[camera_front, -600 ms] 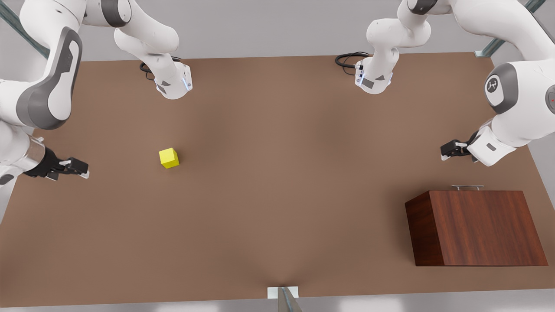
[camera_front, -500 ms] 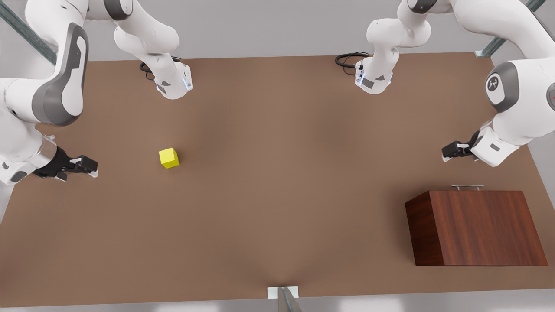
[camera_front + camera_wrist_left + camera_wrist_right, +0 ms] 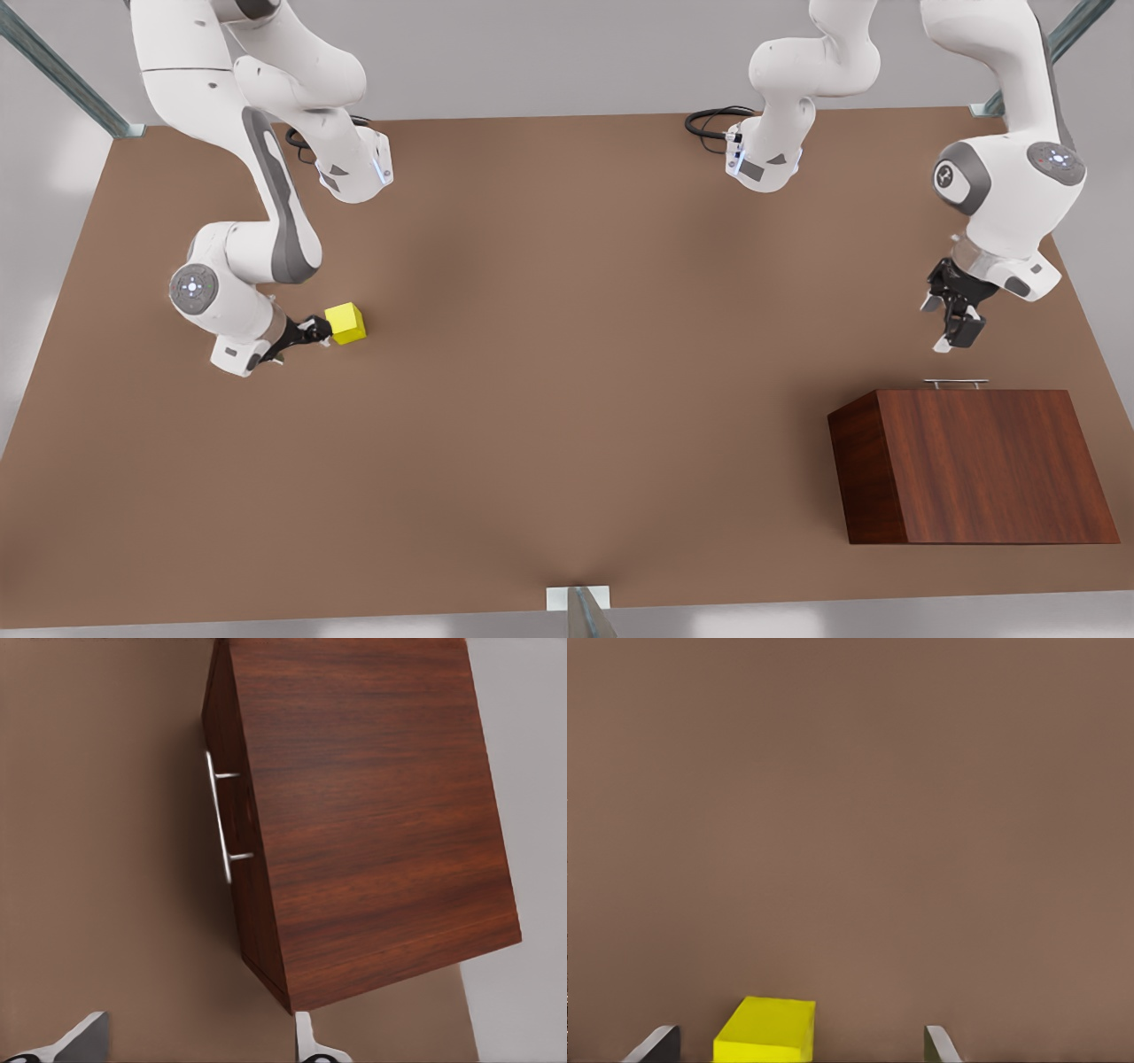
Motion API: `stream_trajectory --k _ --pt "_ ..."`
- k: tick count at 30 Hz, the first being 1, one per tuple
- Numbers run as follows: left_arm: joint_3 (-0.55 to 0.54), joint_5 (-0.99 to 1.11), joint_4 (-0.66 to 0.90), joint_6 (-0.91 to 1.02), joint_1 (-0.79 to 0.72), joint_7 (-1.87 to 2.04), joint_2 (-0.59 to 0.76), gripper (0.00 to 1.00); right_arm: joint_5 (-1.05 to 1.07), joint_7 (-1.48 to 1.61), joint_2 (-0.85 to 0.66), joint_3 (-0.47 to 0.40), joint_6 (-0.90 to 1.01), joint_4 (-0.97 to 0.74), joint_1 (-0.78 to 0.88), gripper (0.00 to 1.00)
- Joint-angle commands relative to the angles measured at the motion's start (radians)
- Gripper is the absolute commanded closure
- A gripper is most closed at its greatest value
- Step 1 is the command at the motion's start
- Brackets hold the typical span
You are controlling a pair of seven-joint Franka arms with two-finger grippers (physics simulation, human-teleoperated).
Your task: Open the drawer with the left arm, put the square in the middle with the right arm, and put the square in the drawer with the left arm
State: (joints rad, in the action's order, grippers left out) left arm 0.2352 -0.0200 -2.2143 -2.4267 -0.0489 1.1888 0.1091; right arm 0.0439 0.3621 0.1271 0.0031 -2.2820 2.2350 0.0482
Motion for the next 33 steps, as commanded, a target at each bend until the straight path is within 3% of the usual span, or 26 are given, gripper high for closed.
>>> stream_trajectory --k 1,10,33 --pt "0.007 -0.003 -0.001 -0.006 -0.006 0.000 -0.003 0.00 0.001 0.000 0.006 0.000 -0.014 0.014 -0.004 0.00" --pt "0.013 -0.025 -0.002 -0.144 0.049 -0.009 -0.150 0.00 0.005 -0.094 0.097 0.002 -0.014 0.055 0.067 0.00" --pt "0.019 -0.049 -0.027 -0.322 0.103 -0.084 -0.298 0.00 -0.007 -0.132 0.123 -0.009 -0.079 0.147 0.050 0.00"
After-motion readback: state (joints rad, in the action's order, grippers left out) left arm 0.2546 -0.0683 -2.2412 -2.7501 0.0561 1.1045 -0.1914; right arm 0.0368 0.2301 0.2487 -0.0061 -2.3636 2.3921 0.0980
